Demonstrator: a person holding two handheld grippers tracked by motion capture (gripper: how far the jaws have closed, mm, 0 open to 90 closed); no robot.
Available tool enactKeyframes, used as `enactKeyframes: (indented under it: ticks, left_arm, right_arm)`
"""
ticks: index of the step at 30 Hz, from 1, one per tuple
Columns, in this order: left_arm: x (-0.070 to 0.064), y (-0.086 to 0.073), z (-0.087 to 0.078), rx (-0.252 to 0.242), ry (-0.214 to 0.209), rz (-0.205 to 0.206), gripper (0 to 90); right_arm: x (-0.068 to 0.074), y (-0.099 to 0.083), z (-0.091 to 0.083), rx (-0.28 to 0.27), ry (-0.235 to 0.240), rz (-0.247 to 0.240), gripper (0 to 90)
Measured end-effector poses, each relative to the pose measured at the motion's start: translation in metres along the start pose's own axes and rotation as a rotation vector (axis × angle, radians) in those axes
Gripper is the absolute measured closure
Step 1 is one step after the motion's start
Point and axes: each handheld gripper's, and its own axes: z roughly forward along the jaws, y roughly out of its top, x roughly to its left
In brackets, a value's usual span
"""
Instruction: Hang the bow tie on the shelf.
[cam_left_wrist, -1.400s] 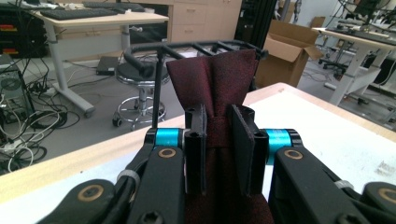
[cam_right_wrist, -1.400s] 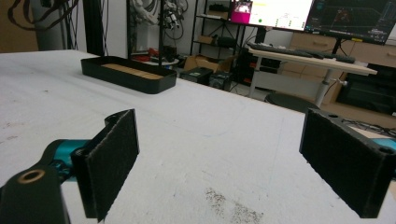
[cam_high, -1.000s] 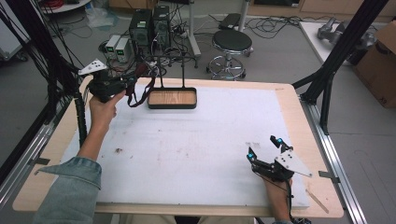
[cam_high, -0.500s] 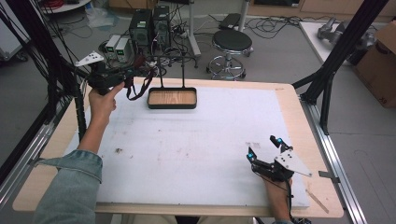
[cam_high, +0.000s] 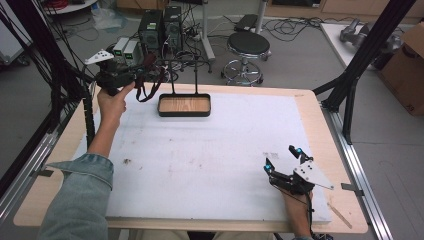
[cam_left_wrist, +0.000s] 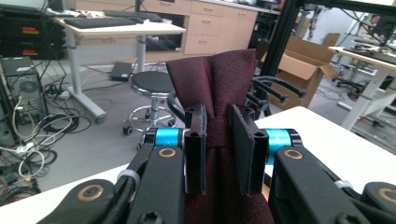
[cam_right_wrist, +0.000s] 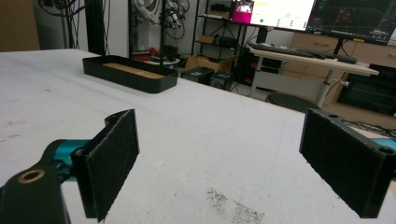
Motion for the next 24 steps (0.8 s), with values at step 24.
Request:
enactKeyframes:
  ticks: [24]
  left_arm:
    - [0.030,-0.030,0.015,0.082,0.096,-0.088,74.9]
  right_arm:
    - [0.000,0.000,0.000,-0.002,0.002,-0.010,11.1]
